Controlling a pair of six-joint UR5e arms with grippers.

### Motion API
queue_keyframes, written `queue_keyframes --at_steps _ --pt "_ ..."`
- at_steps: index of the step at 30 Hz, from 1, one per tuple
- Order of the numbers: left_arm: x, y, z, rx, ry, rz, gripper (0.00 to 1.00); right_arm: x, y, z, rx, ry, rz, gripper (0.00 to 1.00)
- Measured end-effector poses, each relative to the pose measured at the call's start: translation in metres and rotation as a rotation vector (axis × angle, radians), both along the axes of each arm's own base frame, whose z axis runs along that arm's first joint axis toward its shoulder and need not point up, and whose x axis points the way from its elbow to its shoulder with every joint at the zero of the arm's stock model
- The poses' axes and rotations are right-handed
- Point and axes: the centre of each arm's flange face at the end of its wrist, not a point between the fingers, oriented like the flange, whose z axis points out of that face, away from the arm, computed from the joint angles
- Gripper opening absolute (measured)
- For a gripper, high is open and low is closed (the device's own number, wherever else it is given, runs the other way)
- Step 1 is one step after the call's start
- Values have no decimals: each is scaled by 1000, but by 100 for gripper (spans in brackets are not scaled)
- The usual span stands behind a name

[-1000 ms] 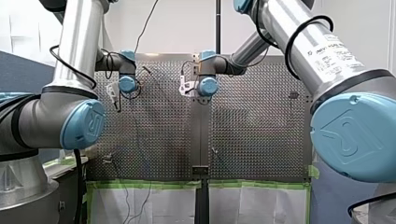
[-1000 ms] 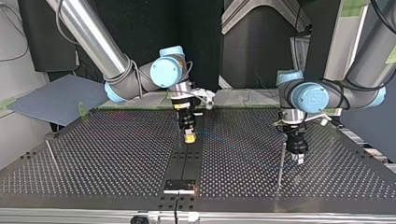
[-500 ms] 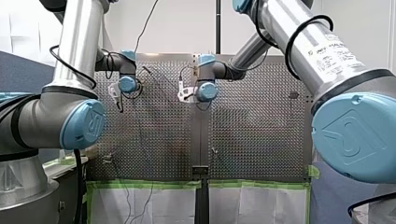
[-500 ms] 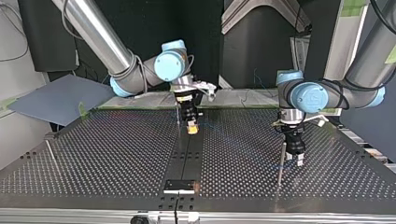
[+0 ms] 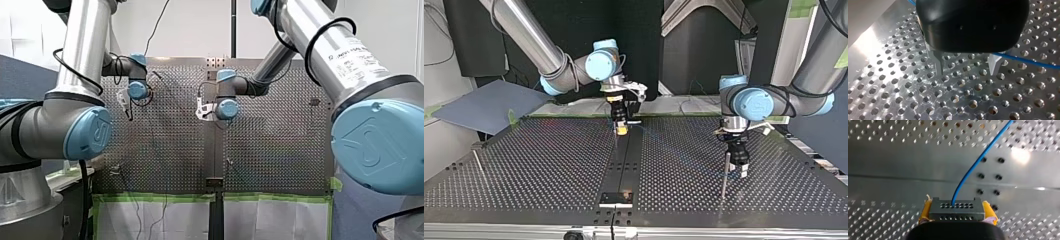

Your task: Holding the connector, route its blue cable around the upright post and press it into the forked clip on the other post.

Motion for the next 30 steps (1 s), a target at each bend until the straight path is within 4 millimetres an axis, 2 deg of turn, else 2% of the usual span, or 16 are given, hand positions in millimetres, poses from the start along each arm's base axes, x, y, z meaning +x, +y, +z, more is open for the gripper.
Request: queue_keyframes --at_steps 4,6,22,30 --pt "0 -1 0 4 1 -1 93 -9 -2 -11 0 1 -21 5" --pt "0 -1 0 5 2 -1 100 -14 -1 -18 -1 4 -32 5" --pt "-1 -2 0 6 2 0 100 -51 15 -73 18 42 -97 5" --pt "0 -2 0 7 2 0 100 -79 18 -97 38 68 -162 5"
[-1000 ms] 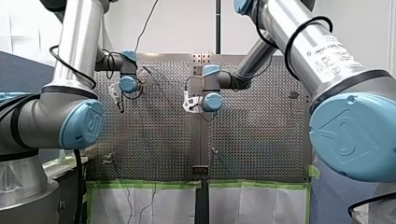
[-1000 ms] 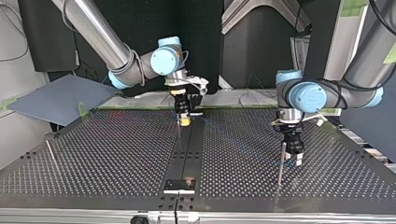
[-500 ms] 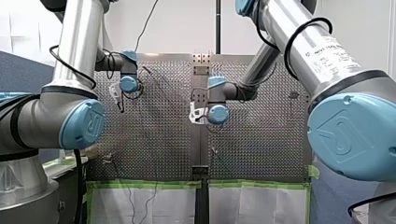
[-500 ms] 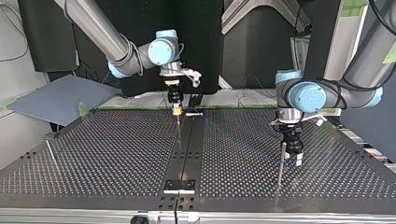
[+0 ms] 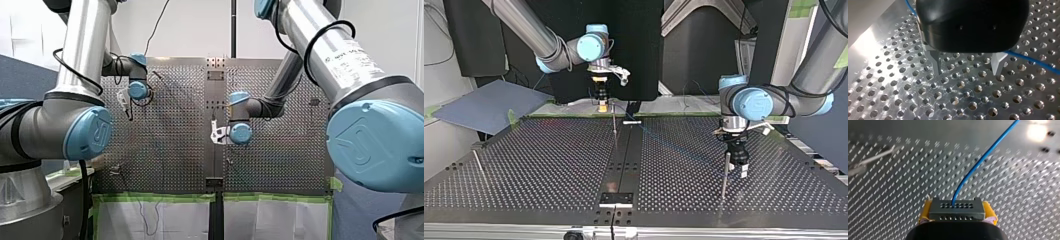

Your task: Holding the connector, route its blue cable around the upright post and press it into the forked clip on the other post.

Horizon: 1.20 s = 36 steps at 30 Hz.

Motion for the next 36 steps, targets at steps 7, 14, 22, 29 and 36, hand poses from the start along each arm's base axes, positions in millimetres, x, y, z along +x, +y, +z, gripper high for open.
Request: queue_keyframes --at_steps 7,14,22,29,36 --pt "0 0 0 1 1 0 100 -24 2 -18 6 23 -61 5" --pt "0 0 0 2 1 0 100 -49 5 -34 4 27 -116 5" --pt "0 0 0 3 1 0 100 -75 9 -52 9 21 -155 5" --pt "-1 -2 0 8 2 3 100 -96 26 -92 48 42 -171 5" --pt "-1 -1 0 8 2 8 100 -109 44 -127 90 41 -178 5"
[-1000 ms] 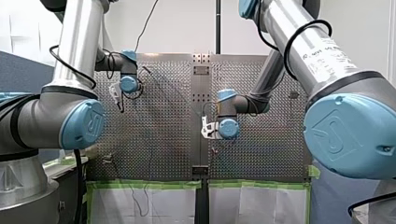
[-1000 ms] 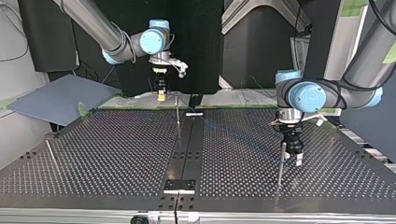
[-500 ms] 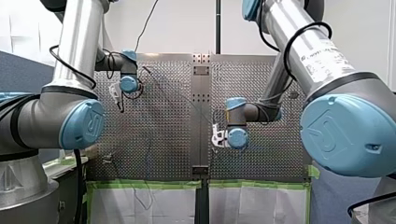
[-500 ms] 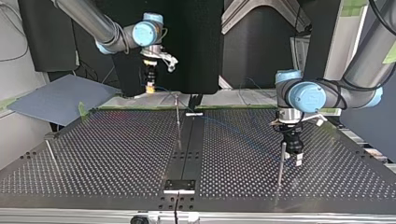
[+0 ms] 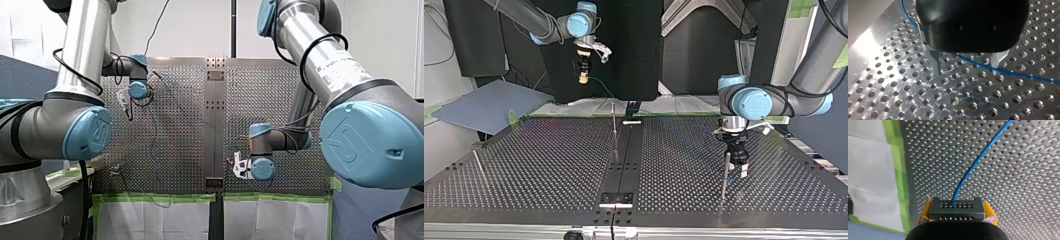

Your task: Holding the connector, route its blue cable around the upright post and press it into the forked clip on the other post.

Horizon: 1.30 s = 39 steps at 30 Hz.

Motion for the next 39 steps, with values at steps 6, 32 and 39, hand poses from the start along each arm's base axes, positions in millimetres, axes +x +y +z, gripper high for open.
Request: queue_keyframes --at_steps 6,32,39 --pt "0 0 0 1 0 0 100 -5 4 -26 7 -8 -10 8" --pt "0 -1 0 1 -1 -1 100 -15 -38 -113 -68 -111 -80 8" --pt "0 -1 0 1 0 -1 100 -16 -42 -137 -79 -123 -85 8"
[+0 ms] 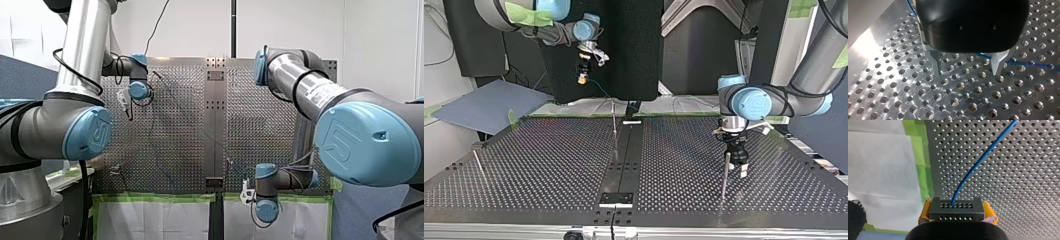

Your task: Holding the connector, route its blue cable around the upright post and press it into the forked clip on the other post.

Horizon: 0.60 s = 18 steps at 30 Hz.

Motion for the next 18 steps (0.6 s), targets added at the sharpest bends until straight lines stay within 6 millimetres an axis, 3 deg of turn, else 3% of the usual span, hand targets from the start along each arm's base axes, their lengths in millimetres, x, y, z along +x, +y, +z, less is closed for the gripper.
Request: queue_keyframes --at_steps 18 --pt "0 -1 0 0 1 0 100 -27 44 -86 135 87 4 8"
